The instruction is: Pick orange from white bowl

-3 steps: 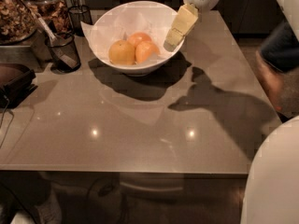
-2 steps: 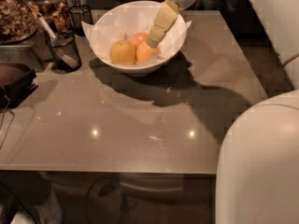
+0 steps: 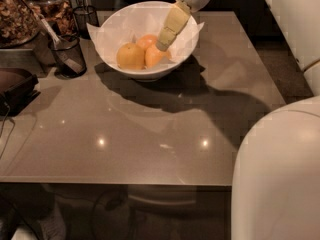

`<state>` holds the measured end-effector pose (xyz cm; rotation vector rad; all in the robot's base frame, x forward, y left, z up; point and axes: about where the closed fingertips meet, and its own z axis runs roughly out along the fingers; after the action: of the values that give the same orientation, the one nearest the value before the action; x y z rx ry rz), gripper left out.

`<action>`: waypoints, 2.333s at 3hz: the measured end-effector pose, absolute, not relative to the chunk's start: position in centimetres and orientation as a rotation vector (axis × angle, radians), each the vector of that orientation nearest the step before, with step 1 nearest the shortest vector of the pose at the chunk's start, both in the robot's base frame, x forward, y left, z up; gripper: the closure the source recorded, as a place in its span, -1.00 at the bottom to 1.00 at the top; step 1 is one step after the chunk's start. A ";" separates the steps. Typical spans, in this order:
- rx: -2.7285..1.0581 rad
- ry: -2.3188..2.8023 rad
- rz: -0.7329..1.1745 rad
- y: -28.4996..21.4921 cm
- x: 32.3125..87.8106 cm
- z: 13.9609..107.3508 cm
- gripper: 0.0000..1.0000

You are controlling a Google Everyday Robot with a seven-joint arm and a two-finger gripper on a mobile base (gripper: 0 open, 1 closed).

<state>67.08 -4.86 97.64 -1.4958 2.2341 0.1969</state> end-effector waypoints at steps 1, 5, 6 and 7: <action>-1.559 2.207 0.249 -3.3 67.6 96.8 -1.00; -1.585 2.268 0.279 -1.6 69.9 94.4 -0.74; -1.565 2.318 0.261 -1.8 70.3 93.6 -0.78; -1.549 2.355 0.251 -1.8 70.5 93.0 -0.74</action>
Offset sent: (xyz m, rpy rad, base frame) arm 0.0090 0.0289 -0.0152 -0.0061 0.1161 0.1480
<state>70.47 -1.76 93.01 -1.5486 2.3553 0.2506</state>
